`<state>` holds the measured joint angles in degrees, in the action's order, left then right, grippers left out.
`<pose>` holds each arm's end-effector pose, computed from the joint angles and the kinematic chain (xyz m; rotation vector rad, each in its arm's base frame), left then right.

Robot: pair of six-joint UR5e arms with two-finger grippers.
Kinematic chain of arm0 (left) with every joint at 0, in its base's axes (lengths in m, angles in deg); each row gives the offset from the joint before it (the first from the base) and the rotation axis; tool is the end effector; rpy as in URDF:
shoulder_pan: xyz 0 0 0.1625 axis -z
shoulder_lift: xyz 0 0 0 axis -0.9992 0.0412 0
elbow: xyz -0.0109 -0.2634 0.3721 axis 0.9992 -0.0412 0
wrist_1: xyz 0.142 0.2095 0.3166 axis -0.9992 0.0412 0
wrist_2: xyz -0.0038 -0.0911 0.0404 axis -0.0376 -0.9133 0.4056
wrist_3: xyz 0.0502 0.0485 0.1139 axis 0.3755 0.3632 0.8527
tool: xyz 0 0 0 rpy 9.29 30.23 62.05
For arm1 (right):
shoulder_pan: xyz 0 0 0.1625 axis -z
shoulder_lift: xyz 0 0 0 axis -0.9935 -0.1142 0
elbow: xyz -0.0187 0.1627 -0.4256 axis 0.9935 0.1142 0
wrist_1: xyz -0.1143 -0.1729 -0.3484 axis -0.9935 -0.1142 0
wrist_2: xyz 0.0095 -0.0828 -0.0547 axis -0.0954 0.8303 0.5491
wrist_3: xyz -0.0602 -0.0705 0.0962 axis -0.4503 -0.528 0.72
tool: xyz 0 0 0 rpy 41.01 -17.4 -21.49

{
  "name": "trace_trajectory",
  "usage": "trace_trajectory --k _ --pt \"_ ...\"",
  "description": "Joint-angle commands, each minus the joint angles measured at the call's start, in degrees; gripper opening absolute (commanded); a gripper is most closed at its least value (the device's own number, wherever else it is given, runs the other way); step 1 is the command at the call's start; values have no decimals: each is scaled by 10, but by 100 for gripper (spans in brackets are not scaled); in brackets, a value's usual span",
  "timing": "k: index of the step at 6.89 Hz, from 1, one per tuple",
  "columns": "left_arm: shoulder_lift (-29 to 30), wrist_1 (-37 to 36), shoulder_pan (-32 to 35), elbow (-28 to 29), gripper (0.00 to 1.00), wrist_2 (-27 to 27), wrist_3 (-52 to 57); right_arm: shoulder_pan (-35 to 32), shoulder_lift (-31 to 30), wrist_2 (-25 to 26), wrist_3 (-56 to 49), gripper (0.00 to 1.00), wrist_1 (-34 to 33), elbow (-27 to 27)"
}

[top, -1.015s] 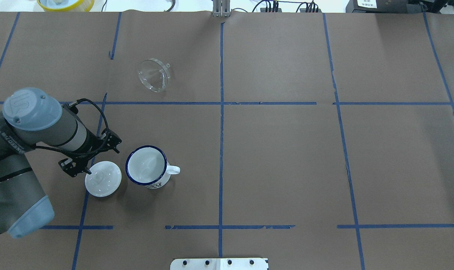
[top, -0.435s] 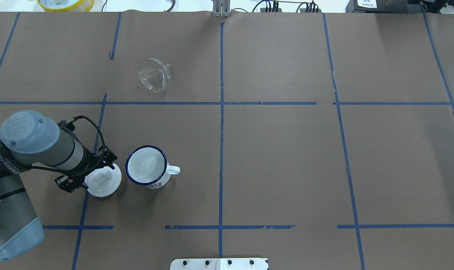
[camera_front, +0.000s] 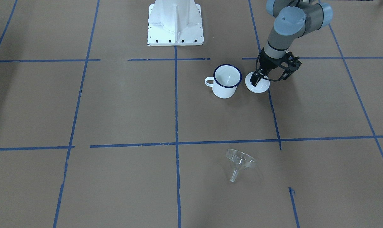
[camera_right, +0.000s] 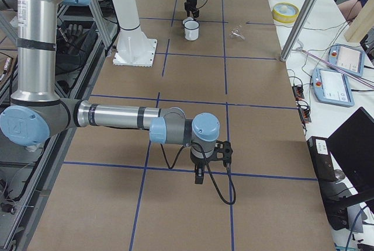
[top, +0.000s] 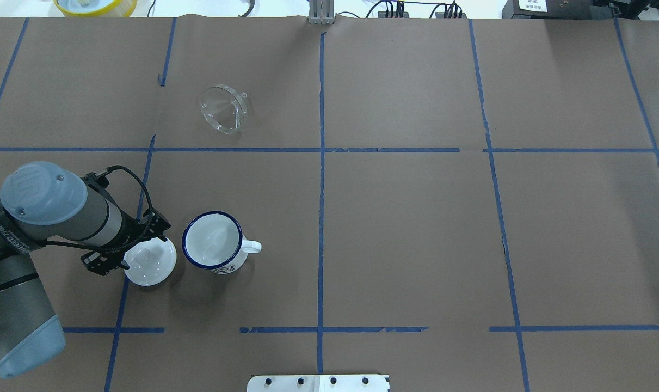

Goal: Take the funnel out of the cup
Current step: 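Close the left gripper on the lid knob and lift it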

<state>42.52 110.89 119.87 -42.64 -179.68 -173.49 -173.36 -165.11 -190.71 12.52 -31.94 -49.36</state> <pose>0.4174 -0.3645 0.4589 -0.2593 0.7450 -0.6902 0.0446 -0.4318 0.7264 -0.0194 -0.7194 0.0108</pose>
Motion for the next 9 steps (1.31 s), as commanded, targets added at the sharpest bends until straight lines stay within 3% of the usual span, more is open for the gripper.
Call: trace_trajectory --k 1,4,5,6,8,9 --pt "-3 1 -1 2 61 0 -2 0 0 0 0 100 0 0" --pt "-3 1 -3 -2 56 -4 -15 0 0 0 0 100 0 0" --pt "-3 1 -6 -3 36 -5 -23 0 0 0 0 100 0 0" --pt "-3 0 -10 -4 0 -5 -35 0 0 0 0 100 0 0" --pt "-3 -6 -9 -12 0 -5 -34 0 0 0 0 100 0 1" --pt "-10 -38 2 -67 0 -5 -34 0 0 0 0 100 0 1"
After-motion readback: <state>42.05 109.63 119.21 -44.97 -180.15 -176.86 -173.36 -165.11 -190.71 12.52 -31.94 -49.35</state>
